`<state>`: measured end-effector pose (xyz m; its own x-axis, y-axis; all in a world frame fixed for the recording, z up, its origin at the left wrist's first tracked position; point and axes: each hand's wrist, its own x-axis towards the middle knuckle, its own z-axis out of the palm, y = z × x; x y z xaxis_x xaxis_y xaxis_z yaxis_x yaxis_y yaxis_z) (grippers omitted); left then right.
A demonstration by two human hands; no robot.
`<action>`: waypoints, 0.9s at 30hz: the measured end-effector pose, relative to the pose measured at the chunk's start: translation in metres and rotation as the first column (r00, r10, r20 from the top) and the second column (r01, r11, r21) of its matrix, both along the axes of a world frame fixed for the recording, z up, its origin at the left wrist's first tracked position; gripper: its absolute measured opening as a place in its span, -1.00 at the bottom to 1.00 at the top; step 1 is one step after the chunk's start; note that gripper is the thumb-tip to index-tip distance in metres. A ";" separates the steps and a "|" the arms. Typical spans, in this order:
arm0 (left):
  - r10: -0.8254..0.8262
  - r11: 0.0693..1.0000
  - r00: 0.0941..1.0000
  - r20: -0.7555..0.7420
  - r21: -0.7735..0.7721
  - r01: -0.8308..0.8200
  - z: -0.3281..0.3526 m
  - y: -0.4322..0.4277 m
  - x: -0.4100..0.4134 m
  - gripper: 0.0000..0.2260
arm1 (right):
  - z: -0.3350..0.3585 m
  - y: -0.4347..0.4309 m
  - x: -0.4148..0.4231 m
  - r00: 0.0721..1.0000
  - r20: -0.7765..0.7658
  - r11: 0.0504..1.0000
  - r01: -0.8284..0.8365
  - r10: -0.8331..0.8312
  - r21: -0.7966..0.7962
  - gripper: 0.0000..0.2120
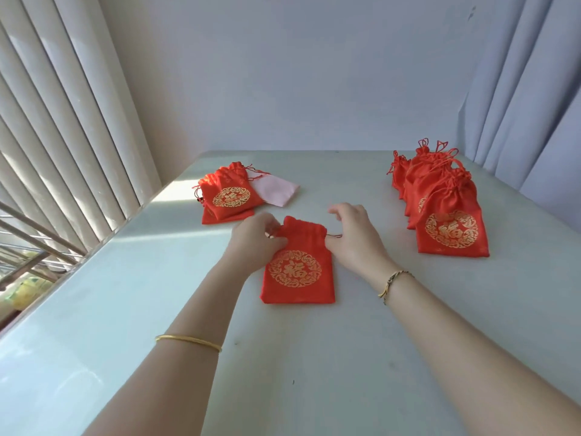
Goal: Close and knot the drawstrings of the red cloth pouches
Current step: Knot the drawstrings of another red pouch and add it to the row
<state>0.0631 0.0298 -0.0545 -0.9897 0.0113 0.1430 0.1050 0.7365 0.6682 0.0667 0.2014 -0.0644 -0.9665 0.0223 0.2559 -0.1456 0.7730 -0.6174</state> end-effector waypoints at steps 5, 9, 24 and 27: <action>-0.217 0.836 0.976 0.008 0.517 0.182 0.027 0.007 0.007 -0.86 | 0.025 0.022 0.002 0.984 0.099 0.934 -0.104 0.146 -0.343 -0.71; -0.216 0.853 0.976 -0.029 0.480 0.203 0.037 0.005 0.007 -0.93 | 0.042 0.043 0.002 0.994 0.057 0.945 -0.075 0.098 -0.317 -0.88; 0.028 0.865 0.999 -0.018 0.502 -0.015 0.047 -0.004 0.003 -0.69 | 0.053 0.062 0.005 0.990 0.072 0.908 -0.085 0.125 -0.409 -0.78; 0.209 0.730 0.977 0.033 0.660 -0.178 0.048 -0.009 0.000 -0.69 | 0.049 0.068 0.002 0.998 0.059 0.839 0.027 0.006 -0.544 -0.76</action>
<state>0.0629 0.0212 -0.0065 -0.9530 -0.2915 0.0823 0.0476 0.1242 0.9911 0.0686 0.2690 -0.0152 -0.9776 0.1522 0.1451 -0.0919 0.3112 -0.9459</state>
